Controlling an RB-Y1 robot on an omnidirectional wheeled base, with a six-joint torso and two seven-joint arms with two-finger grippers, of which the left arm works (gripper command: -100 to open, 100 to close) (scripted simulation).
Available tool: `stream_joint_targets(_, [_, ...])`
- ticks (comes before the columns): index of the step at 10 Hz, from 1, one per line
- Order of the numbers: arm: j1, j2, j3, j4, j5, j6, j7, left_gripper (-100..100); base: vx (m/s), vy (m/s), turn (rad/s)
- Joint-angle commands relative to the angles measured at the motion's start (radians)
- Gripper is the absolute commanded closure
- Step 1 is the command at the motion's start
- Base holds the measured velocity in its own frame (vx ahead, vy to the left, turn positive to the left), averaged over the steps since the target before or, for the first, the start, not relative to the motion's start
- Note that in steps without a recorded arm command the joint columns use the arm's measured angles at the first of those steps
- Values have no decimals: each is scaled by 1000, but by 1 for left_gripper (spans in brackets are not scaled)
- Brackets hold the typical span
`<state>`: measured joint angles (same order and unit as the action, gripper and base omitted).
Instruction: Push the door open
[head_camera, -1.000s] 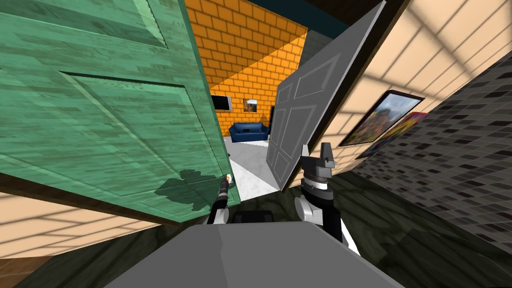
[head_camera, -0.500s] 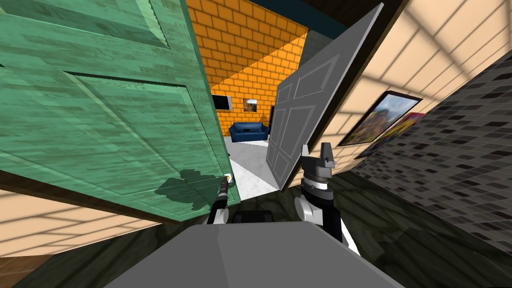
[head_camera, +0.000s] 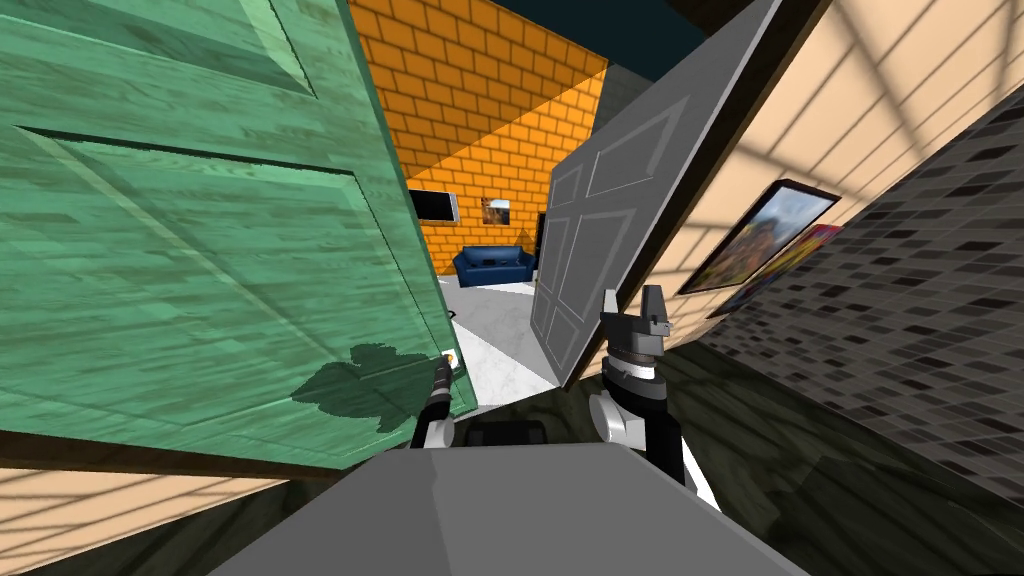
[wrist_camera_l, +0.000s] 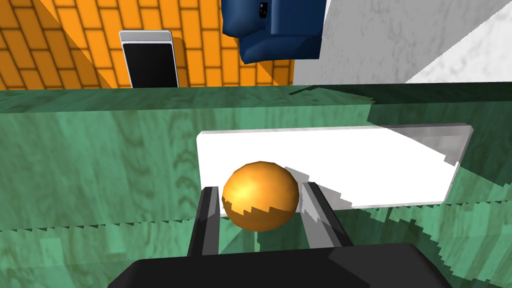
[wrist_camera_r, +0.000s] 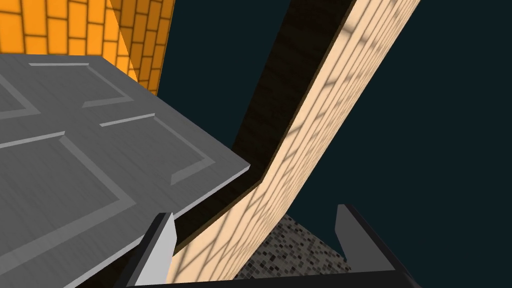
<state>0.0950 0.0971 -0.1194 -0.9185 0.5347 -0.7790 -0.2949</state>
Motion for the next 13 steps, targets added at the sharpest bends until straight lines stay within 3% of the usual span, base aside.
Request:
stream_joint_targets(1, [0,9,32,-6,15,-12,-9,100,204,4,-55])
stream_joint_targets(5, [17,7,103,-17,55,-23,-37,100,194,11,-63])
stream_joint_targets(13, [36,0,183,-29,100,-35,-69,100,102,7,-33])
